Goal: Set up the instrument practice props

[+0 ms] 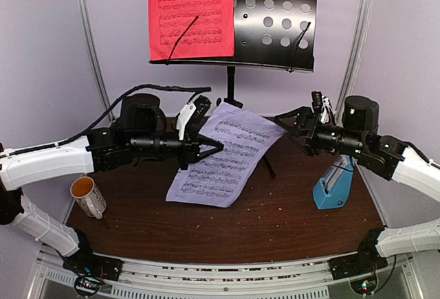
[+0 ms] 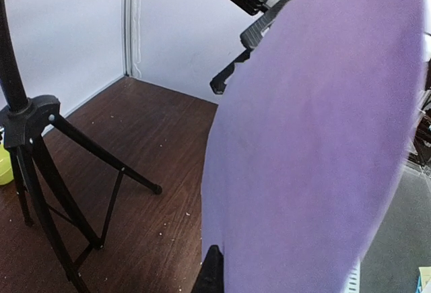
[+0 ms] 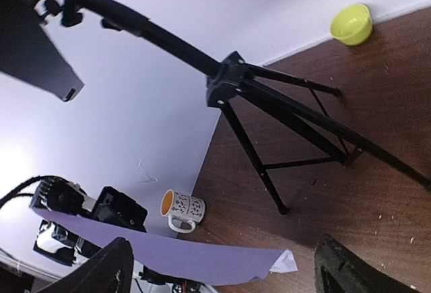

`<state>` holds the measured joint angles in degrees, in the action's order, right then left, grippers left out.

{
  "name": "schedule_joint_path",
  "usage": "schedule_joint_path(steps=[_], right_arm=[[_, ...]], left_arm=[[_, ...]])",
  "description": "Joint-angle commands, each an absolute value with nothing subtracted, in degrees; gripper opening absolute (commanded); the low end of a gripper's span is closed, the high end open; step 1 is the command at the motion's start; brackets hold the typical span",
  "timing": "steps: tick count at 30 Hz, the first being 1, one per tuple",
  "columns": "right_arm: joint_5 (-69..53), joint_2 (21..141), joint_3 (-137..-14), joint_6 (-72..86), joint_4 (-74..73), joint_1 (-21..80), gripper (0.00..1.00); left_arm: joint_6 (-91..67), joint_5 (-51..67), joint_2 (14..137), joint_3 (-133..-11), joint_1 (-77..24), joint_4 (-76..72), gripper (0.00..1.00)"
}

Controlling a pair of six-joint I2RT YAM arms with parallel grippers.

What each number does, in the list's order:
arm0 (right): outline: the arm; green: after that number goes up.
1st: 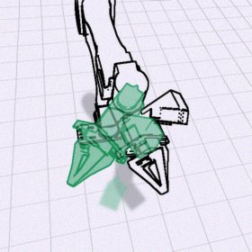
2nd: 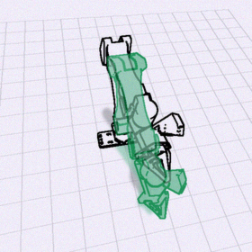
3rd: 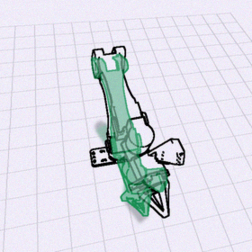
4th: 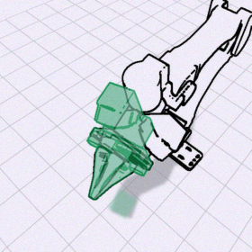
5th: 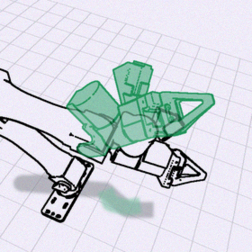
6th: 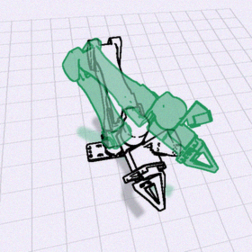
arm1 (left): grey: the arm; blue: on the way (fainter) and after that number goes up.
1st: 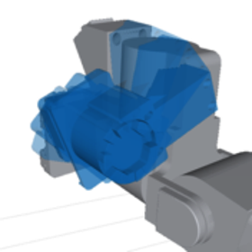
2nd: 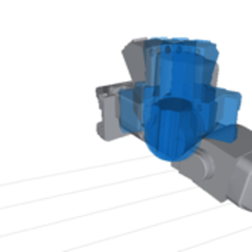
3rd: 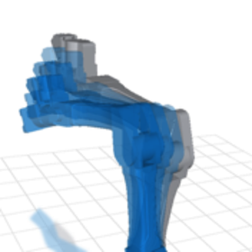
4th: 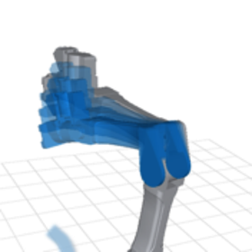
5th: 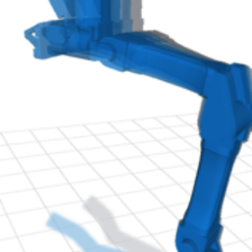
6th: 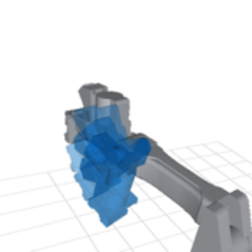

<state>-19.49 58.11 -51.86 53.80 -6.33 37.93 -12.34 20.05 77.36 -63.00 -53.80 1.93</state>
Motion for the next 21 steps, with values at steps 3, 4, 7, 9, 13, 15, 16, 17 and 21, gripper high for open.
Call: schedule_joint_path(steps=[3,4,7,9,13,15,16,17,21], right_arm=[[-27.3,58.1,-59.8,33.1,-6.8,37.8,0.97],[-27.6,58.7,-61.3,31.0,-8.2,37.8,0.97],[-29.0,58.8,-64.7,26.2,-9.3,37.8,0.95],[-29.8,58.7,-67.6,24.2,-10.1,37.9,0.93],[-26.3,58.5,-72.7,22.7,-13.6,37.9,0.85],[-22.2,58.5,-75.3,24.1,-15.0,38.0,0.82],[-21.3,58.6,-76.6,24.7,-15.0,38.0,0.81],[-20.5,58.6,-77.8,25.4,-14.6,38.1,0.80],[-13.4,59.6,-83.7,27.3,-15.4,38.1,0.77]], left_arm=[[-10.4,22.7,71.9,-64.6,-53.5,0.9,0.00],[-9.9,22.7,71.2,-65.1,-53.5,1.7,0.00],[-7.3,22.8,69.6,-68.7,-53.7,5.6,0.00],[-4.2,21.4,69.2,-72.9,-54.3,10.8,0.00],[-0.7,18.7,68.3,-80.3,-54.4,16.1,0.00],[-0.2,18.0,68.4,-83.5,-54.4,16.6,0.00],[-0.3,17.4,68.8,-85.5,-54.4,16.8,0.00],[-0.8,16.1,69.5,-87.6,-54.4,17.0,0.00],[-2.1,14.0,75.0,-98.9,-54.2,18.7,0.00]])
